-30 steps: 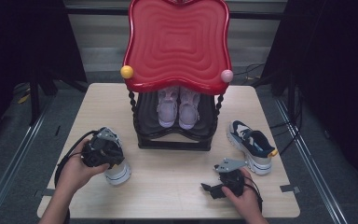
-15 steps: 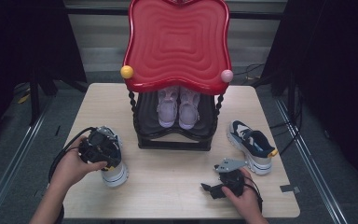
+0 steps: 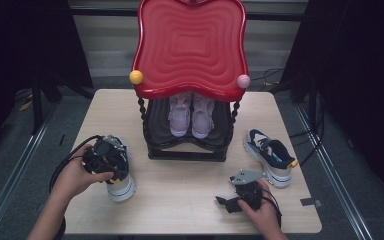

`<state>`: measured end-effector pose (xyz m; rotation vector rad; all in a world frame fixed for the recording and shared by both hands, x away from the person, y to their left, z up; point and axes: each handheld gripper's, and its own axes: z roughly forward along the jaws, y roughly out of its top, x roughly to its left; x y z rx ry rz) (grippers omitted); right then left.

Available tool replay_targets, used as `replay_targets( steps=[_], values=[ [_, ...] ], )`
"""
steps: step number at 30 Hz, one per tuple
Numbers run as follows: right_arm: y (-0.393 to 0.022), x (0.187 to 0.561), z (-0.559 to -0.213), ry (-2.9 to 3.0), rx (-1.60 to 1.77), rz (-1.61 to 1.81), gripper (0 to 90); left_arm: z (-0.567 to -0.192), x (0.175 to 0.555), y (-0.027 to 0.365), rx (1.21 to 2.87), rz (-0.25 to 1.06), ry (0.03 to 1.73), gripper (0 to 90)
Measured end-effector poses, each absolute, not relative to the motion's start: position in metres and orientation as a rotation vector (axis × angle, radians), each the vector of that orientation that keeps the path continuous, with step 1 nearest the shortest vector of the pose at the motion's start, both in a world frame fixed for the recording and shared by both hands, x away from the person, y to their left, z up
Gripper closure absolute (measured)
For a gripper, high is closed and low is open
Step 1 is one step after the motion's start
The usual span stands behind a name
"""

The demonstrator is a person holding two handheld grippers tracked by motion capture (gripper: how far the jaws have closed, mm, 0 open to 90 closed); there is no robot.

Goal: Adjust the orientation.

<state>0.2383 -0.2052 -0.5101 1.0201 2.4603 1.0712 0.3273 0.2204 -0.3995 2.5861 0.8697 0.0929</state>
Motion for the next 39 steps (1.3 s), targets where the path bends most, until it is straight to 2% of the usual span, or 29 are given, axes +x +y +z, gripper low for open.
replay_targets(
  steps=[5,10,17,26,32,39],
  values=[
    [-0.205,0.238,-0.51,2.46,1.017,1.071,13.2,-0.4,0.326,0.222,2.604,0.097,0.848,40.6],
    [-0.205,0.238,-0.51,2.46,1.019,1.071,13.1,-0.402,0.326,0.224,2.614,0.067,0.86,34.7],
    [-0.205,0.238,-0.51,2.461,1.017,1.072,13.1,-0.403,0.325,0.226,2.609,0.051,0.848,33.1],
    [-0.205,0.238,-0.51,2.461,1.018,1.071,13.2,-0.411,0.324,0.226,2.577,0.0,0.854,26.7],
    [-0.205,0.239,-0.51,2.46,1.017,1.071,13.1,-0.411,0.322,0.225,2.514,-0.006,0.833,24.7],
    [-0.205,0.239,-0.51,2.46,1.017,1.07,13.1,-0.402,0.319,0.232,2.552,0.017,0.797,24.3]
  ],
)
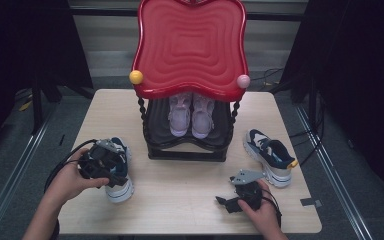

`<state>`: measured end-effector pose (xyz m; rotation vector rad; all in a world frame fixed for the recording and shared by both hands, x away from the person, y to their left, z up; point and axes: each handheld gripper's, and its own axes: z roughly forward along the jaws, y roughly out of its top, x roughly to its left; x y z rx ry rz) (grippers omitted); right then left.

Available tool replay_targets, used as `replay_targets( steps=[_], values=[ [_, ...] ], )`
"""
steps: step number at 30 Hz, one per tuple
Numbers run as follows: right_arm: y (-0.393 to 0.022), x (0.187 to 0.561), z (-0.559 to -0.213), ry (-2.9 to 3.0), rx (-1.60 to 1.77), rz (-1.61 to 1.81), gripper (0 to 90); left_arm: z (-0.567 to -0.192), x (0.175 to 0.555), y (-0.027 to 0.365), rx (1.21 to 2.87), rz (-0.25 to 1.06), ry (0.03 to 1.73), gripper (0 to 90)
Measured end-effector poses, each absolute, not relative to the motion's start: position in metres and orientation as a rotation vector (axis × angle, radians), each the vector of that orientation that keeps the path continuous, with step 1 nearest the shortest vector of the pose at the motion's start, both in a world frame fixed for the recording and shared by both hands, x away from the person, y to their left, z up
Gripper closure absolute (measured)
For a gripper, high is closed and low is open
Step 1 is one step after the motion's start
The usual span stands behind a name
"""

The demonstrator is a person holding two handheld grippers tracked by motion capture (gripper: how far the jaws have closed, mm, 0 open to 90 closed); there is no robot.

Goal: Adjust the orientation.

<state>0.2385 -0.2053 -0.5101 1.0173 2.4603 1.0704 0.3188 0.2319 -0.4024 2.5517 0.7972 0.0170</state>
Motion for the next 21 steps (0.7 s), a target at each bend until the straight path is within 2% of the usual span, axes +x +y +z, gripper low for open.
replay_targets(
  steps=[9,15,19,21],
  values=[
    [-0.205,0.239,-0.51,2.46,1.019,1.071,13.1,-0.402,0.316,0.227,2.693,0.005,0.693,26.3],
    [-0.205,0.239,-0.51,2.46,1.021,1.072,13.1,-0.405,0.315,0.224,2.746,0.017,0.649,34.0],
    [-0.205,0.239,-0.51,2.459,1.024,1.071,13.1,-0.405,0.313,0.221,2.793,0.029,0.602,41.8],
    [-0.205,0.239,-0.51,2.46,1.024,1.072,13.1,-0.404,0.312,0.219,2.803,0.014,0.576,53.3]
  ],
)
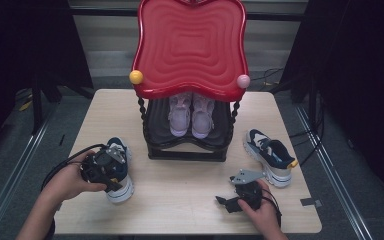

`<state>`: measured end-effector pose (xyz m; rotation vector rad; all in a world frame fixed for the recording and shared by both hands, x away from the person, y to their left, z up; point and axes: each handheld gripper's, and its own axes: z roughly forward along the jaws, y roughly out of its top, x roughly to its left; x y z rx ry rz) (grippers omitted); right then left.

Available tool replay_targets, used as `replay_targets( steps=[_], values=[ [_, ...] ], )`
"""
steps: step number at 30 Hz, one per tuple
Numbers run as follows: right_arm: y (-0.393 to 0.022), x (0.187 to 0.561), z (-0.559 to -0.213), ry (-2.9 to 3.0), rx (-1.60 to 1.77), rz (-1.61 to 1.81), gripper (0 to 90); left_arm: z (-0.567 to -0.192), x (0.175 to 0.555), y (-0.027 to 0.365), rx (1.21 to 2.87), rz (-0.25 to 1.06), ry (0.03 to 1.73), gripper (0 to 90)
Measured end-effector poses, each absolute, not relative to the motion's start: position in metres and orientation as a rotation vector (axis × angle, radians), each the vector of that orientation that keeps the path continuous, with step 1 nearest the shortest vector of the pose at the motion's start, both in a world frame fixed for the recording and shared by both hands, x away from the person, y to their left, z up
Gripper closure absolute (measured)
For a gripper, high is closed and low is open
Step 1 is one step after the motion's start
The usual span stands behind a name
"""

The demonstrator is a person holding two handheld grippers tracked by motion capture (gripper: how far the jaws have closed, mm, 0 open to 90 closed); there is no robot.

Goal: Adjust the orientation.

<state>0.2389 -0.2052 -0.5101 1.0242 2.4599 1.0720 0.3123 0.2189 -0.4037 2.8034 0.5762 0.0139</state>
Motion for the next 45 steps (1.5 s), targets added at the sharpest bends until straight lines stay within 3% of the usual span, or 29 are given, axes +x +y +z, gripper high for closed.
replay_targets(
  steps=[4,8,13,20,24,45],
  values=[
    [-0.205,0.239,-0.51,2.459,1.022,1.071,13.1,-0.401,0.313,0.214,2.804,0.025,0.598,65.1],
    [-0.205,0.239,-0.51,2.459,1.022,1.07,13.1,-0.401,0.316,0.209,2.787,-0.004,0.632,67.3],
    [-0.205,0.239,-0.51,2.458,1.022,1.07,13.1,-0.401,0.32,0.199,2.772,-0.006,0.663,66.8],
    [-0.205,0.239,-0.51,2.458,1.022,1.07,13.1,-0.402,0.325,0.195,2.813,-0.093,0.718,50.3],
    [-0.205,0.239,-0.51,2.458,1.022,1.07,13.1,-0.406,0.325,0.191,2.866,-0.124,0.711,47.9],
    [-0.205,0.24,-0.51,2.46,1.02,1.071,13.1,-0.422,0.333,0.177,2.994,-0.205,0.658,61.2]
  ],
)
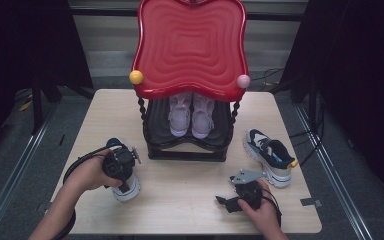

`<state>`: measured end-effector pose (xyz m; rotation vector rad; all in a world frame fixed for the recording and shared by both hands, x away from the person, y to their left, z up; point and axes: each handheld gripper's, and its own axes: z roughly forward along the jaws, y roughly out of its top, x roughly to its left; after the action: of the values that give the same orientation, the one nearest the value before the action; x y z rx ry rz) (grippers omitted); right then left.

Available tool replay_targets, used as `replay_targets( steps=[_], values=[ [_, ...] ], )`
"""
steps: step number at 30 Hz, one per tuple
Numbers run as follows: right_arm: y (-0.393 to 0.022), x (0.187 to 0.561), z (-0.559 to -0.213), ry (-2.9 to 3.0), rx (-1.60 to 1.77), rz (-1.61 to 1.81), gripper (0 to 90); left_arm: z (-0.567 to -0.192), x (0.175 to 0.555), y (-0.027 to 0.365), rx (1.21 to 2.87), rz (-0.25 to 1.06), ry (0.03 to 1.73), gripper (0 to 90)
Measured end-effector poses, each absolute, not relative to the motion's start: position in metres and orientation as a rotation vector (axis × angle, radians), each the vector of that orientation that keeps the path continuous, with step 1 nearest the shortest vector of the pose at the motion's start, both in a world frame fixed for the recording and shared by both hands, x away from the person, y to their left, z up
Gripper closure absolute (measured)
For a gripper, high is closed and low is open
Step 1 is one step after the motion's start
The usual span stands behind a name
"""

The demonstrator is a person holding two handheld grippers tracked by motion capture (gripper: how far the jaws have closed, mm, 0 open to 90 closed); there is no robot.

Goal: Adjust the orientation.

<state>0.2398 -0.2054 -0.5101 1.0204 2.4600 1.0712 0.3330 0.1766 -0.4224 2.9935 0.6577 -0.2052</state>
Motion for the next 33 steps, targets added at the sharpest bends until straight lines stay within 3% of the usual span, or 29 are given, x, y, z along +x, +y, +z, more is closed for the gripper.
replay_targets(
  steps=[25,33],
  values=[
    [-0.2055,0.2399,-0.5101,2.461,1.02,1.072,13.1,-0.4236,0.3347,0.1684,3.044,-0.284,0.665,74.6],
    [-0.2055,0.2399,-0.5101,2.461,1.02,1.072,13.1,-0.422,0.3332,0.1663,3.067,-0.253,0.657,75.2]
  ],
)
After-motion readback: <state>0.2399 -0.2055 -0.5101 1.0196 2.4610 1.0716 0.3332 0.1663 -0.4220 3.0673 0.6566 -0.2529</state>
